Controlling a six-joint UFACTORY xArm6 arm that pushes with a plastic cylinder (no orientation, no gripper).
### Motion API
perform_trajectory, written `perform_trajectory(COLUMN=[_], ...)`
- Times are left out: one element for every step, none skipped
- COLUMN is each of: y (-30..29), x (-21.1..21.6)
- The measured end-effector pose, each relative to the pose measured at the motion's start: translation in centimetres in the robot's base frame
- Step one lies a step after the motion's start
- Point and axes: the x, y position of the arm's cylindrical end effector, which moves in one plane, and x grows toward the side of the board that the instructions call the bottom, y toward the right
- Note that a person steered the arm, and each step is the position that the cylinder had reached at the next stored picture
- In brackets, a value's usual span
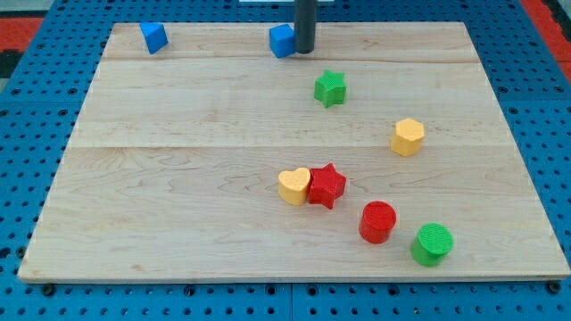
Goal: Slide the yellow hexagon closer to the green star
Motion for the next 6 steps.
perform_trajectory(y=[1.4,1.6,1.6,1.6,1.2,-2.2], x=[1.3,1.3,1.3,1.3,4.9,7.1])
